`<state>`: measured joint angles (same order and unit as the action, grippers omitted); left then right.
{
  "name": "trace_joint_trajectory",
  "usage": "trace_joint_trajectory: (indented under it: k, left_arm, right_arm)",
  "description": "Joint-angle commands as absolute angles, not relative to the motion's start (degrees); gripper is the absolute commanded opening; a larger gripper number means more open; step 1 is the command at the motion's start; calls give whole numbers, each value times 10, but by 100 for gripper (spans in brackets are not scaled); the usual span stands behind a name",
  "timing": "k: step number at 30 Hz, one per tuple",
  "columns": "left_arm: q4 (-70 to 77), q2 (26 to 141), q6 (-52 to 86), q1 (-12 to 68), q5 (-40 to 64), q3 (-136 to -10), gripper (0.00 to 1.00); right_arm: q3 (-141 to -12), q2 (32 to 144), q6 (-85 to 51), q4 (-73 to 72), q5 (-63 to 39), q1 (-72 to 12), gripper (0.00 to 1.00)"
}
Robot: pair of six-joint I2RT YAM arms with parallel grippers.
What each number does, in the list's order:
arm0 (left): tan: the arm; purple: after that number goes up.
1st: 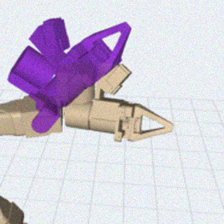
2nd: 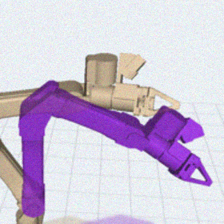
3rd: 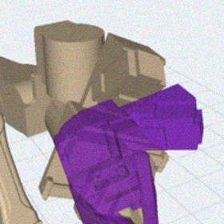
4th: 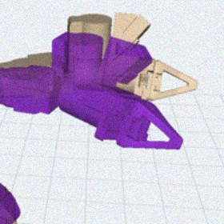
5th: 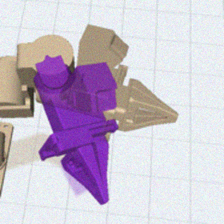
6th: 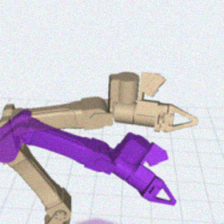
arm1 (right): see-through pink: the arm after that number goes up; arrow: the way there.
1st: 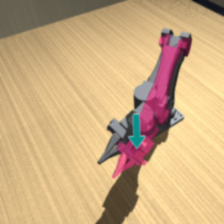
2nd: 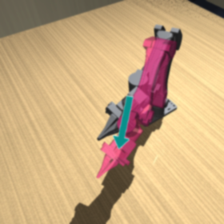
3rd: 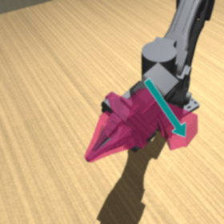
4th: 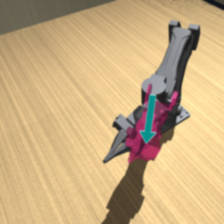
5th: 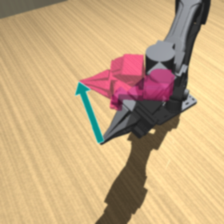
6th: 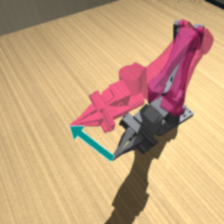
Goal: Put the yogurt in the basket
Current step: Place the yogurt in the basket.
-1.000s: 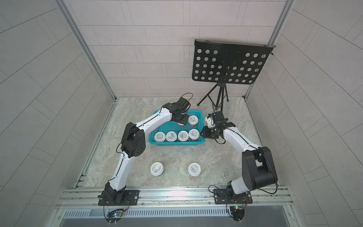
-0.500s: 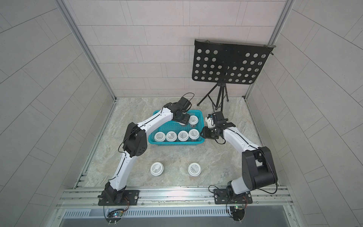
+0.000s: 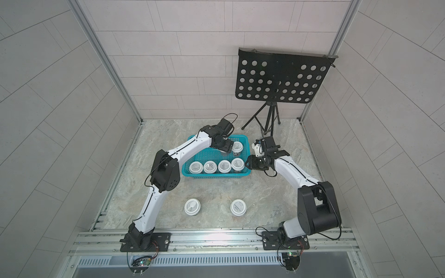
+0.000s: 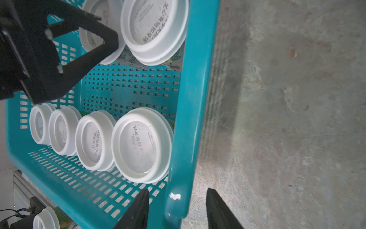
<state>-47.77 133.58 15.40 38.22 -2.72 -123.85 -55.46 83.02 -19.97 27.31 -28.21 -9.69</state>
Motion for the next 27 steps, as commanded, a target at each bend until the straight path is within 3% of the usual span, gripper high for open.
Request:
trace_joint_trajectory:
  k: [1, 9, 17, 27]
  left_arm:
    - [-502, 1272, 149, 380, -19, -1247, 85]
    - [-487, 1135, 150, 378, -25, -1148, 85]
    - [-433, 954, 177, 364, -53, -960, 85]
    - [-394, 711, 204, 322, -94, -714, 88]
  right_arm:
    - [-564, 805, -187, 298, -257, -97, 55]
    - [-570, 760, -154, 359, -226, -98, 60]
    - [-546, 686, -164, 403, -195, -125, 64]
    - [-502, 610, -216, 455, -130, -244, 68]
